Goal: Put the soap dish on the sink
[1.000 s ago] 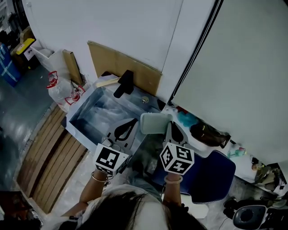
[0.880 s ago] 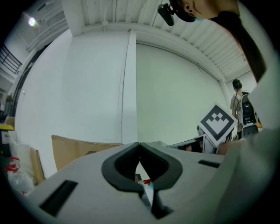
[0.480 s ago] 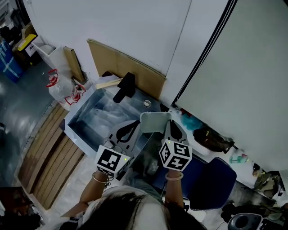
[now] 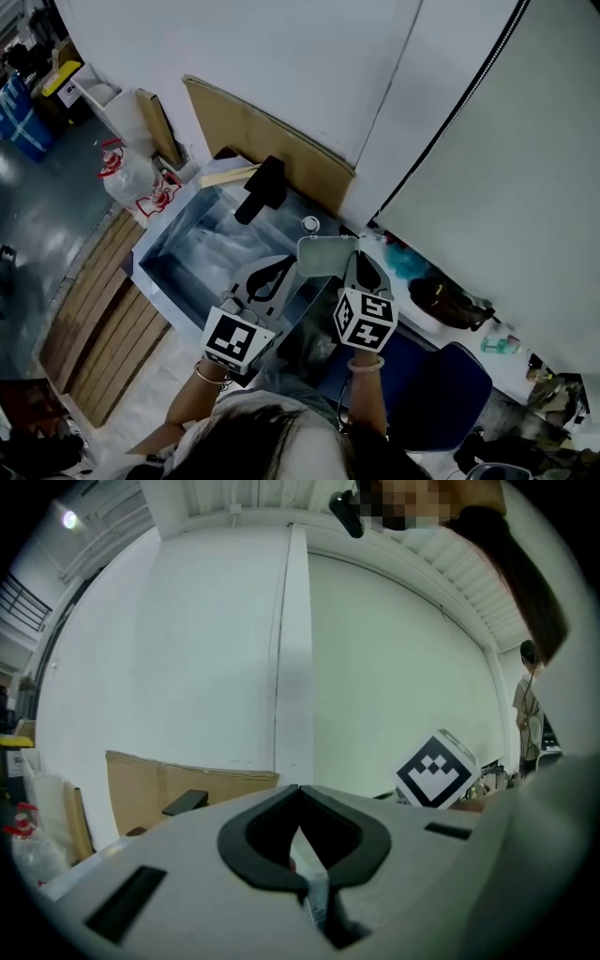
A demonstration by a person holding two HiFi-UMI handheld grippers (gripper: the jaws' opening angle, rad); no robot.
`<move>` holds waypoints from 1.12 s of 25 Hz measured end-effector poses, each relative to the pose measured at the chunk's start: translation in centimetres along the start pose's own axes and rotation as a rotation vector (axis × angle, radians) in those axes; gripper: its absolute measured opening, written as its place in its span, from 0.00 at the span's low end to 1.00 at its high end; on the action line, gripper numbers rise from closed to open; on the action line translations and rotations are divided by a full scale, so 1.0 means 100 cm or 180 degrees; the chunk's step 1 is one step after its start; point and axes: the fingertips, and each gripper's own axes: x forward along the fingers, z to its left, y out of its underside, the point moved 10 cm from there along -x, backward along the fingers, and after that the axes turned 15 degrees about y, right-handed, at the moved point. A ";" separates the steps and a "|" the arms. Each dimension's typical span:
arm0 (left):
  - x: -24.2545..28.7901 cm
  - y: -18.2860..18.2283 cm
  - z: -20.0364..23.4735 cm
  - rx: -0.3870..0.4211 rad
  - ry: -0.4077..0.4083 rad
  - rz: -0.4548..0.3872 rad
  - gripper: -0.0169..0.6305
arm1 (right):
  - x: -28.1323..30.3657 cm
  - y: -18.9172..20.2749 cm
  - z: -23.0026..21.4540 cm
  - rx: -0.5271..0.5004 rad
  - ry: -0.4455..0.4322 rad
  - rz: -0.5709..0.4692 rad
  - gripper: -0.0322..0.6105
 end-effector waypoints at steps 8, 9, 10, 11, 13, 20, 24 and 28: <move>0.017 0.006 0.018 -0.0027 -0.0038 0.0031 0.04 | 0.039 0.013 0.001 -0.0127 -0.0039 0.0186 0.10; 0.019 0.008 0.020 -0.0061 -0.0047 0.0042 0.04 | 0.044 0.014 0.002 -0.0137 -0.0051 0.0208 0.10; 0.022 0.009 0.021 -0.0109 -0.0060 0.0056 0.04 | 0.048 0.016 0.002 -0.0146 -0.0064 0.0230 0.10; 0.024 0.010 0.023 -0.0143 -0.0070 0.0067 0.04 | 0.052 0.017 0.003 -0.0156 -0.0074 0.0255 0.10; 0.029 0.012 0.026 -0.0180 -0.0075 0.0080 0.04 | 0.060 0.021 0.003 -0.0187 -0.0089 0.0304 0.10; 0.044 0.019 0.039 -0.0103 -0.0053 0.0133 0.04 | 0.085 0.034 0.003 -0.0265 -0.0099 0.0477 0.10; 0.052 0.026 0.040 -0.0251 -0.0036 0.0168 0.04 | 0.097 0.043 0.002 -0.0318 -0.0108 0.0559 0.10; 0.057 0.031 0.042 -0.0258 -0.0018 0.0208 0.04 | 0.105 0.052 0.003 -0.0380 -0.0103 0.0637 0.10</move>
